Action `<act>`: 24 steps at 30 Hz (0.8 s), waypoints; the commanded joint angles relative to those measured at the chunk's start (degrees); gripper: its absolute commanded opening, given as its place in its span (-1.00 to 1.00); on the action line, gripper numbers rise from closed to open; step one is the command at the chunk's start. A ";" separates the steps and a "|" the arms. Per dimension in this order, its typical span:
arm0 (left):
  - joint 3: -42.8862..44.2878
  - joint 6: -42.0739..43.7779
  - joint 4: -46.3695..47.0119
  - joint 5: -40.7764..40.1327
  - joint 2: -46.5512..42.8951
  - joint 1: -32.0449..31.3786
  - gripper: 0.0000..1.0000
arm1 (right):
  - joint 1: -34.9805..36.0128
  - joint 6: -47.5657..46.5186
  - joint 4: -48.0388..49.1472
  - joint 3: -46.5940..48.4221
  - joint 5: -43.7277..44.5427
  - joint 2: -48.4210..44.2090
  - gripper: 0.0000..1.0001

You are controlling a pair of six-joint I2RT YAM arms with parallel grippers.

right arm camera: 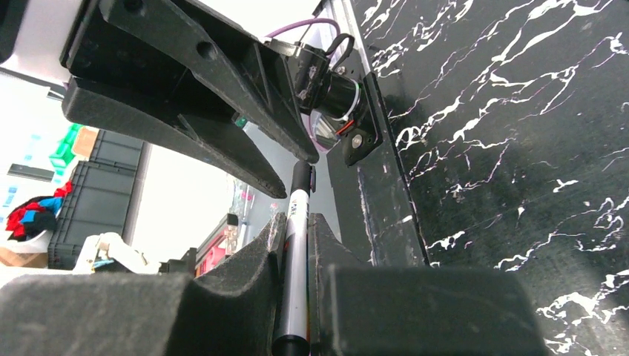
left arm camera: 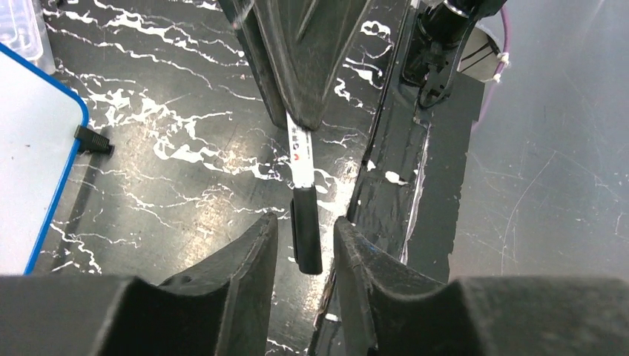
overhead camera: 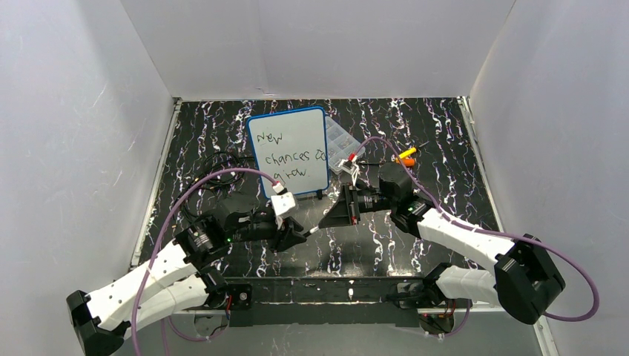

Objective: Write a sentence on the whiteboard
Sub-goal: Close the whiteboard marker at the center of the board.

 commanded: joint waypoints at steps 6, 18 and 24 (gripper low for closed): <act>1.37 0.84 0.27 0.91 -2.12 0.12 -0.03 | 0.71 1.20 4.37 0.62 -1.61 -0.33 -0.97; 2.86 1.16 -3.01 2.72 1.93 0.12 0.07 | 0.69 1.97 4.26 1.79 -2.45 -1.59 -0.97; 3.39 1.01 -1.92 3.41 3.40 0.13 -0.42 | 0.80 0.81 2.79 2.28 -2.69 -1.27 -0.97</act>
